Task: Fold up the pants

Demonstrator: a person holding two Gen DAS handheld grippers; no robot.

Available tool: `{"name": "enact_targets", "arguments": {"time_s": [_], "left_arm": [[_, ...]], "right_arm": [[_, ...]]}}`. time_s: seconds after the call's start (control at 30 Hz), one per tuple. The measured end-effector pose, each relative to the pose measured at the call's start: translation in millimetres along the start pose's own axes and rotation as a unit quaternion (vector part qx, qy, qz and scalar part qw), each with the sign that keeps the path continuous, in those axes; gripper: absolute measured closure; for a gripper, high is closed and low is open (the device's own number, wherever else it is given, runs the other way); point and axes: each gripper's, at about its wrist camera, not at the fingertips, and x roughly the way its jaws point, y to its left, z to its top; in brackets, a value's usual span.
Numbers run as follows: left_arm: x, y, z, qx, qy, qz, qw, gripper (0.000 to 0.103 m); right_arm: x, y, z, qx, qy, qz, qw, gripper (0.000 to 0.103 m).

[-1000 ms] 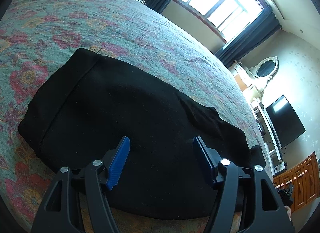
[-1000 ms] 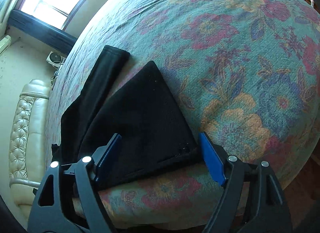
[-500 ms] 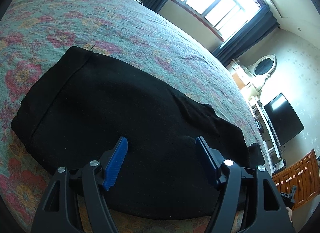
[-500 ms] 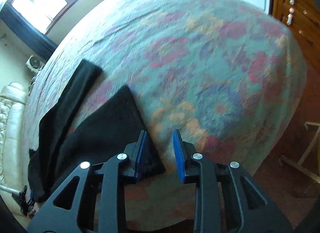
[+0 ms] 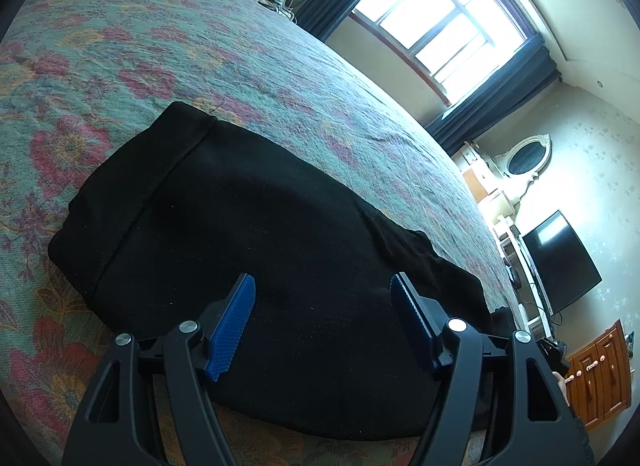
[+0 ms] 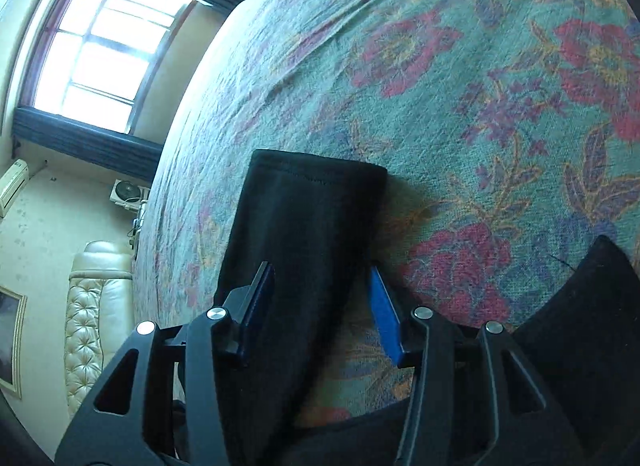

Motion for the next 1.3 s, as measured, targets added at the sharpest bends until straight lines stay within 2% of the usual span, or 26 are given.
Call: {"name": "enact_targets", "arguments": {"time_s": [0.1, 0.13, 0.17, 0.23, 0.33, 0.57, 0.73, 0.9, 1.0, 1.13, 1.2, 1.3], "left_arm": [[-2, 7, 0, -0.007, -0.004, -0.006, 1.0, 0.033], [-1, 7, -1, -0.006, -0.003, -0.005, 1.0, 0.033], [-1, 8, -2, -0.005, -0.002, -0.004, 1.0, 0.033], [0, 6, -2, -0.001, -0.003, -0.001, 1.0, 0.033], [0, 6, -2, 0.002, -0.002, 0.0, 1.0, 0.033], [-1, 7, -2, -0.002, -0.003, -0.004, 1.0, 0.033], [0, 8, -2, -0.002, -0.001, -0.009, 1.0, 0.033], [0, 8, -1, -0.002, -0.001, -0.01, 0.9999, 0.033], [0, 9, -1, -0.001, 0.0, -0.01, 0.9999, 0.033], [-1, 10, -2, -0.001, -0.001, -0.011, 0.9999, 0.033], [-1, 9, -1, -0.002, -0.001, -0.009, 1.0, 0.033], [-8, -1, -3, 0.004, -0.009, -0.002, 1.0, 0.033]], "right_arm": [[5, -1, -2, 0.026, -0.027, 0.002, 0.999, 0.052], [7, 3, -2, 0.021, -0.03, 0.001, 0.999, 0.06], [11, 6, -2, 0.008, -0.026, -0.003, 1.0, 0.099], [17, 5, -4, 0.01, -0.016, 0.026, 0.999, 0.097], [-1, 9, -8, 0.01, -0.041, 0.054, 0.998, 0.097], [-107, 31, -23, -0.047, -0.116, 0.08, 0.989, 0.098], [-162, 7, -44, -0.049, -0.127, 0.074, 0.988, 0.098], [-160, -46, -70, -0.018, -0.097, 0.025, 0.995, 0.098], [-149, -73, -79, 0.012, -0.081, 0.014, 0.997, 0.098], [-139, -98, -86, 0.044, -0.067, 0.011, 0.997, 0.098], [-132, -114, -89, 0.082, -0.062, 0.028, 0.994, 0.097], [-133, -123, -98, 0.113, -0.072, 0.03, 0.991, 0.091]]}}
